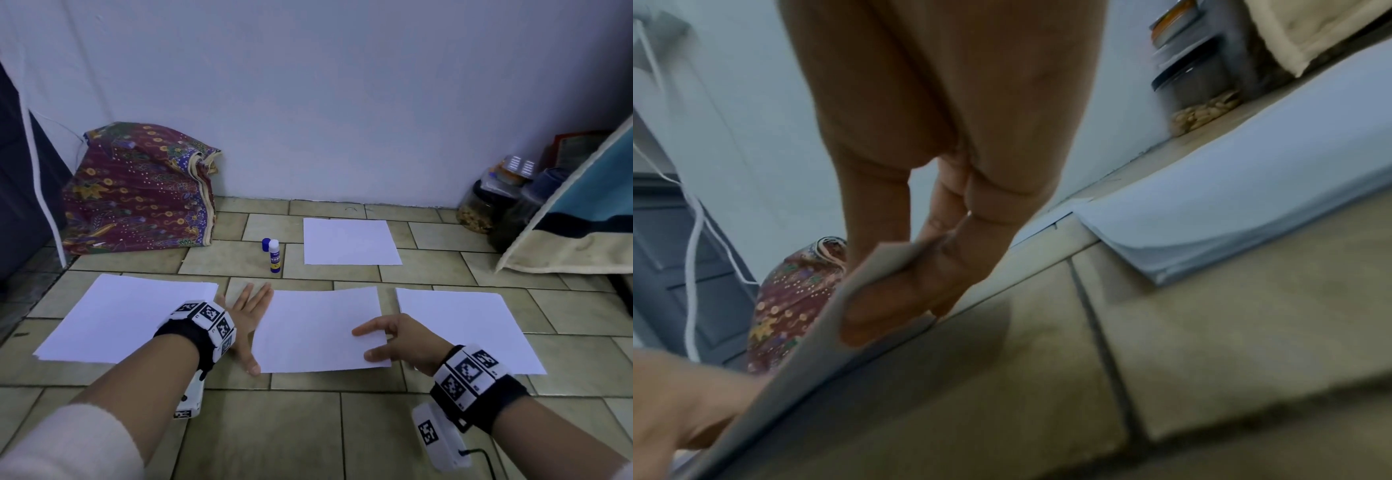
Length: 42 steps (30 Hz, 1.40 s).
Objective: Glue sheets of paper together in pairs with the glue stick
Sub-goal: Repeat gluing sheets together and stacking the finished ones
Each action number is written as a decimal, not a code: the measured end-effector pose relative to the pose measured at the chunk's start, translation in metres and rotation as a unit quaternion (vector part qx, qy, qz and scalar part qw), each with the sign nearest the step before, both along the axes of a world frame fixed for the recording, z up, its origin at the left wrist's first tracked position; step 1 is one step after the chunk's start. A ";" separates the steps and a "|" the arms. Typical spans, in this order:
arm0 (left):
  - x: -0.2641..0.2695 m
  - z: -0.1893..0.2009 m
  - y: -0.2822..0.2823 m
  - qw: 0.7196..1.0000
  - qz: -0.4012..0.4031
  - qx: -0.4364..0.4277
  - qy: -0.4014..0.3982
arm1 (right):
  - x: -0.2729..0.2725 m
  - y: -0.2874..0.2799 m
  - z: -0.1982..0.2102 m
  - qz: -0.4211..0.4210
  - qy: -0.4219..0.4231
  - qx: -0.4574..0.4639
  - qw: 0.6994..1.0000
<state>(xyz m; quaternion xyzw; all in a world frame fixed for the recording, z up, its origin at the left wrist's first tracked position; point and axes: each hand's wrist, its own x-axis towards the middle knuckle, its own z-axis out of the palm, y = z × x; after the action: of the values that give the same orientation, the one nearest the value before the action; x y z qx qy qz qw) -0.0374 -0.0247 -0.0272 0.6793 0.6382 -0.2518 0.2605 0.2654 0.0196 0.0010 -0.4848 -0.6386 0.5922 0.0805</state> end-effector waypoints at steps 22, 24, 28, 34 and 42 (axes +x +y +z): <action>0.007 0.003 -0.005 0.999 0.029 0.020 -0.030 | 0.031 0.107 0.044 -0.057 0.144 0.136 0.978; 0.008 -0.001 -0.005 0.998 0.042 0.030 -0.027 | 0.035 0.144 0.019 -0.070 0.127 0.159 0.977; 0.008 -0.010 -0.002 0.997 0.057 0.043 -0.028 | 0.022 0.182 0.009 -0.102 0.083 0.173 0.976; 0.008 -0.015 -0.004 0.995 0.059 0.067 -0.042 | 0.001 0.207 -0.002 -0.077 0.071 0.134 0.985; 0.008 -0.007 -0.005 0.996 0.061 0.048 -0.054 | -0.008 0.212 -0.015 -0.080 0.038 0.118 0.989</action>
<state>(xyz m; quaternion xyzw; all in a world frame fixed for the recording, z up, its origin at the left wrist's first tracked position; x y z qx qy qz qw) -0.0295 -0.0301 -0.0347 0.6637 0.6745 -0.1674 0.2765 0.2571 0.2319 -0.0139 -0.4982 -0.6595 0.5228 0.2083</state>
